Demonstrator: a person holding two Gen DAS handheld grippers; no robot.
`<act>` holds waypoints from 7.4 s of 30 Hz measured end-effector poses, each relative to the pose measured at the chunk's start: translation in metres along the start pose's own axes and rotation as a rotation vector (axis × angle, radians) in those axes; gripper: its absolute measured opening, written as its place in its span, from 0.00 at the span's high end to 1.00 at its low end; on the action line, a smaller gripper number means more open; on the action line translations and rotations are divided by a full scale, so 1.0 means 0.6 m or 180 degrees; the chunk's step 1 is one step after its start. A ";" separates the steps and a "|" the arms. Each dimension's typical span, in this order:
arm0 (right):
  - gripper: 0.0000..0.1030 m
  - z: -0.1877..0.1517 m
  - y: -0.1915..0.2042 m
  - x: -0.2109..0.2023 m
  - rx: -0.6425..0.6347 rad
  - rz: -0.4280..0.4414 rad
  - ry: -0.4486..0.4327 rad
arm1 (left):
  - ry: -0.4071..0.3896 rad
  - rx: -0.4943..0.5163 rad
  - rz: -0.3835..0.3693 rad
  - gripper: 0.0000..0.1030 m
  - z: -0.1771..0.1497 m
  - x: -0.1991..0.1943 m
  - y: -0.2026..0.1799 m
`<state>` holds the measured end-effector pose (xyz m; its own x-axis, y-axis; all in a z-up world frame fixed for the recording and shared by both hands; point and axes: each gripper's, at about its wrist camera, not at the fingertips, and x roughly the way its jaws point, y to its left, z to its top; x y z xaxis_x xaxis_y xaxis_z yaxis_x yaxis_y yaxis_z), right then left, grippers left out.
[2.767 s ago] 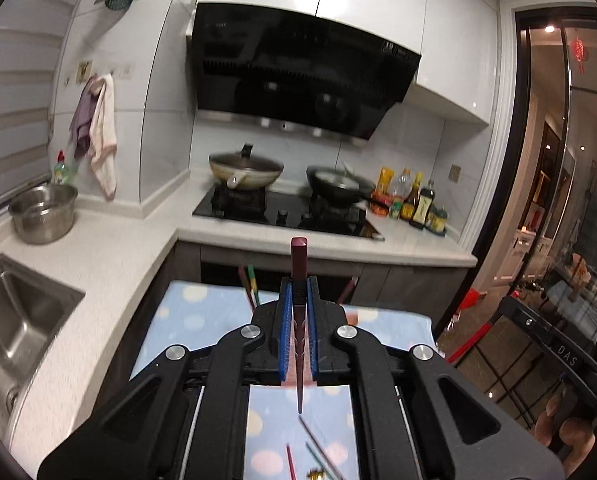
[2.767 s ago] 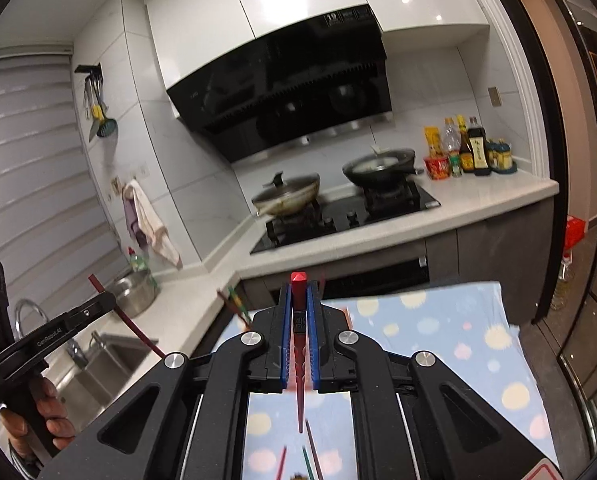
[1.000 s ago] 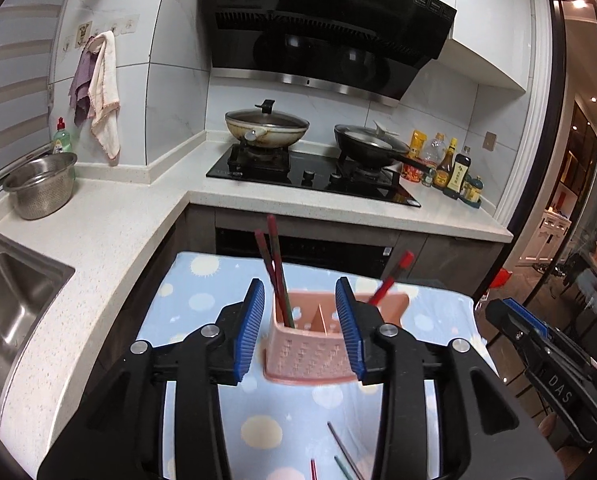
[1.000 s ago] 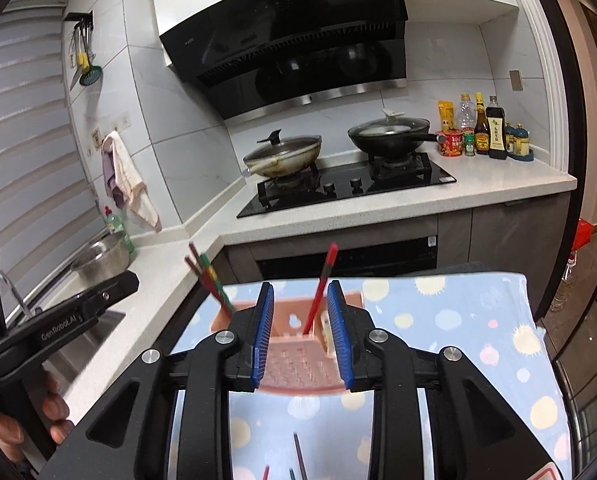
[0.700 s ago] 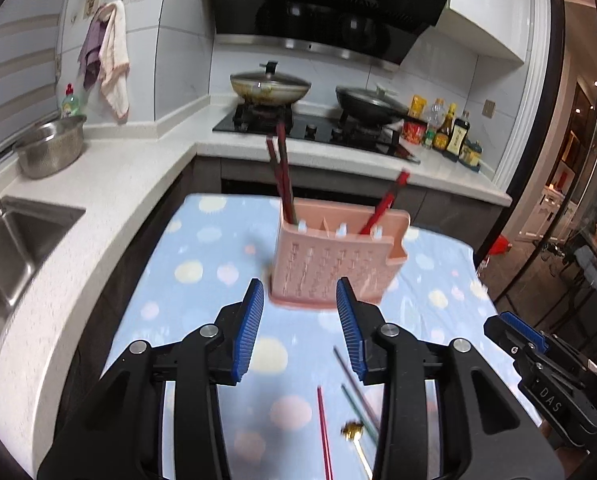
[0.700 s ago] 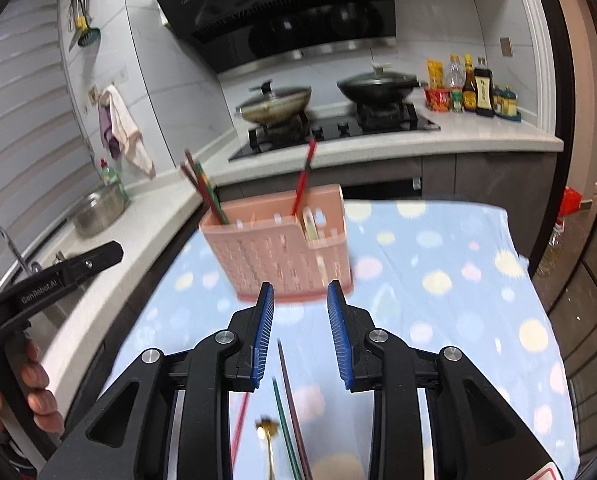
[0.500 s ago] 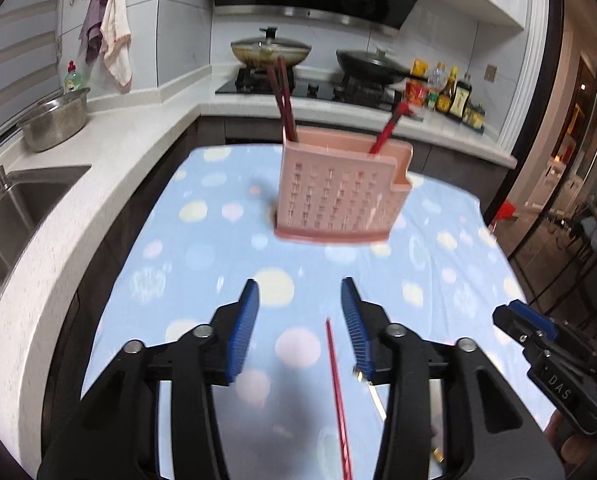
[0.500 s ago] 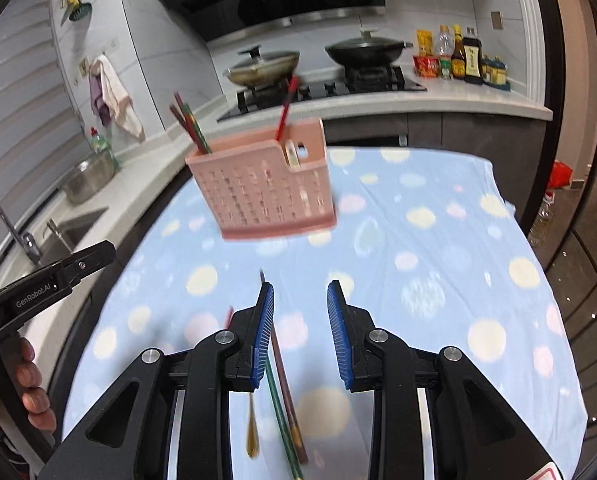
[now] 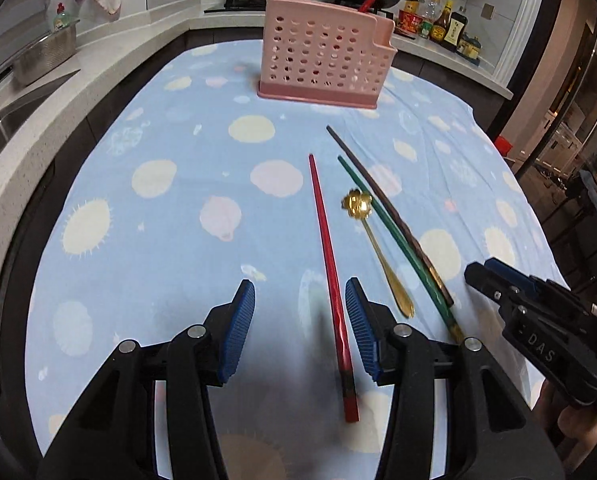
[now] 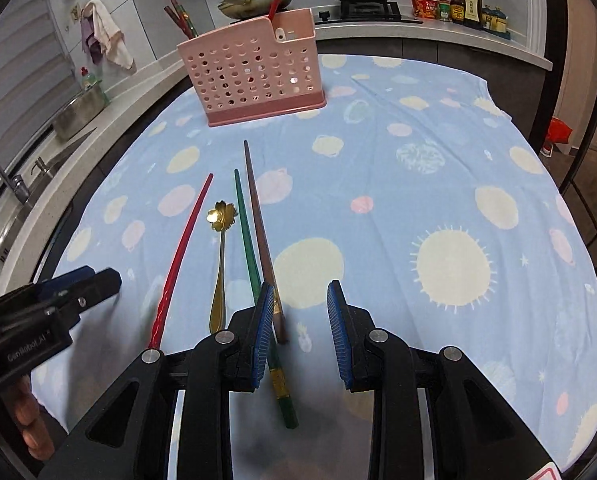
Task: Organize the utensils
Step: 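Grasp a red chopstick with the left tool while the right tool grasps a dark red chopstick, then carry both chopsticks up and lower them into the pink holder, then open both tools to release the chopsticks and pull back, then grasp the gold spoon with the left tool while the right tool grasps the green chopstick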
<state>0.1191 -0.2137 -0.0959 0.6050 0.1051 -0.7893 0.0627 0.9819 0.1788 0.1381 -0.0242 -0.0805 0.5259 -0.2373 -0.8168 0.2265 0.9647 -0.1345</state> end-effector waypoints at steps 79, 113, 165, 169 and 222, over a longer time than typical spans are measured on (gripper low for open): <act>0.93 0.183 -0.041 -0.245 0.0343 0.0326 -0.1271 | -0.1181 -0.0203 -0.0287 0.94 0.184 -0.216 0.033; 0.93 0.573 0.027 -0.105 0.0300 0.0527 -0.1867 | -0.1801 0.0053 0.0017 0.93 0.560 -0.137 0.014; 0.66 0.207 0.003 -0.055 0.0039 0.0027 -0.0725 | -0.0877 0.0075 0.0031 0.78 0.250 -0.070 0.016; 0.66 0.137 -0.005 -0.052 0.0068 0.0028 -0.0508 | -0.0729 0.0030 -0.0024 0.78 0.193 -0.063 0.014; 0.93 -0.077 -0.038 -0.013 0.0192 -0.0088 0.0146 | 0.0284 0.0172 -0.0346 0.66 -0.001 0.072 -0.090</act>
<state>0.0762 -0.2296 -0.1210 0.5653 0.0865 -0.8203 0.1274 0.9734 0.1904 0.1481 -0.0863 -0.1090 0.4214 -0.3266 -0.8460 0.3232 0.9257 -0.1964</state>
